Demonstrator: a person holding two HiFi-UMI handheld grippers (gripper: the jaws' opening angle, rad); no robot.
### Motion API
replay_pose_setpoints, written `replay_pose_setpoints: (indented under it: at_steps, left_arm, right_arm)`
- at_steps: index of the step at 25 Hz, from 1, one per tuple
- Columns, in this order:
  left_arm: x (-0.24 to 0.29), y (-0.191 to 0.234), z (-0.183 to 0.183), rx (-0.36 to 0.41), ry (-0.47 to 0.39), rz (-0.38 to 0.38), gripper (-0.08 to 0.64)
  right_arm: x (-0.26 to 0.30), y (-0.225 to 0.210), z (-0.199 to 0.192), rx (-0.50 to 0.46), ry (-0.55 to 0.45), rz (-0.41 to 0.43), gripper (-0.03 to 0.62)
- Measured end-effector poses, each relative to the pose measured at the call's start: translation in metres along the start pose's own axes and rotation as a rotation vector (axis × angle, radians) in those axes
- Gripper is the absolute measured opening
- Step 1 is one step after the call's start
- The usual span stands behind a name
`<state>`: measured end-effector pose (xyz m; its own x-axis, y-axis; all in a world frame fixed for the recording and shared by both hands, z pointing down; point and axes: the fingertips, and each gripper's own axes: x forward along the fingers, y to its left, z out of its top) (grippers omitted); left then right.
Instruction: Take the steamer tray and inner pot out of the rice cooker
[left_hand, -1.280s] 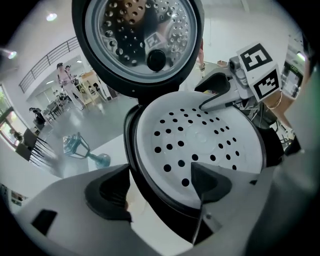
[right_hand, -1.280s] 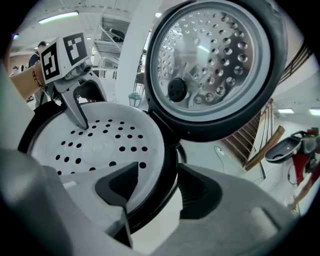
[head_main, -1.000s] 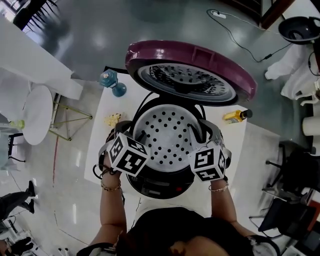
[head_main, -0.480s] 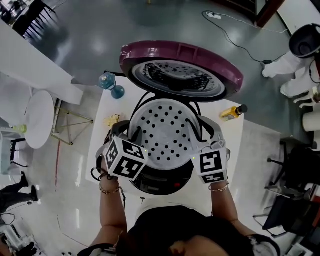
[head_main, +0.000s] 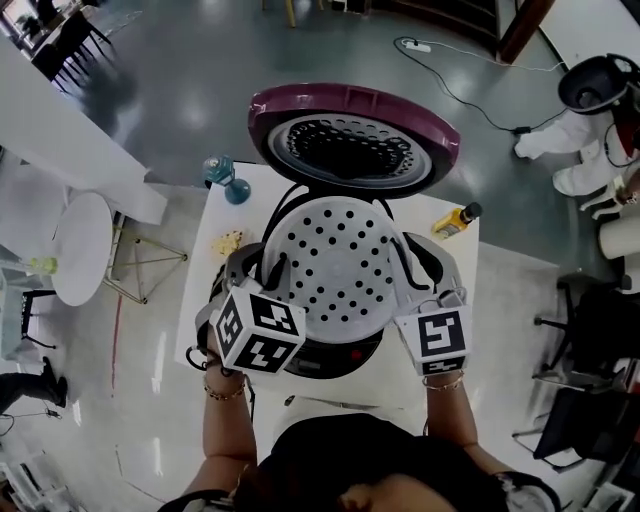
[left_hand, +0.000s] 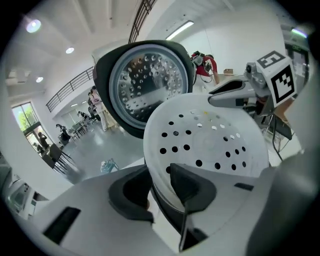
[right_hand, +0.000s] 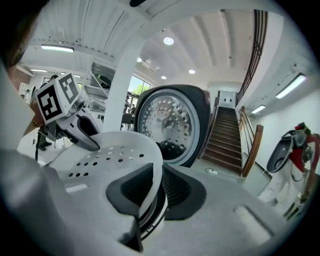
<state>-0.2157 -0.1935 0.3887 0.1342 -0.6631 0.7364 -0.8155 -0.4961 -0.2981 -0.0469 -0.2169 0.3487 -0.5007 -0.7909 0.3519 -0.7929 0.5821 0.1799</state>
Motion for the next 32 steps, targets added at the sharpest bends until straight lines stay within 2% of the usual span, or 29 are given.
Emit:
replay_pose_setpoints:
  at_steps: [7,13,19,26,32]
  left_arm:
    - [-0.039,-0.029,0.022,0.030,-0.129,-0.029,0.114]
    - [-0.067,-0.054,0.038,0.071,-0.191,-0.029,0.112]
    - [-0.084,-0.097,0.059,0.064,-0.232,-0.072,0.112]
    - [-0.094,-0.165,0.080,0.032,-0.251,-0.088,0.121]
    - [-0.083,-0.231,0.085,-0.024,-0.211,-0.150,0.149]
  right_arm:
    - [-0.053,-0.013,0.002,0.049,-0.068,-0.093,0.048]
    - [-0.096,-0.021,0.008,0.051,-0.109,-0.141,0.046]
    - [-0.132,-0.046,-0.004,0.076,-0.112,-0.159,0.046]
    - [-0.171,-0.091,-0.028,0.124,-0.112,-0.023,0.040]
    - [-0.188,-0.124,-0.058,0.090,-0.057,0.130,0.038]
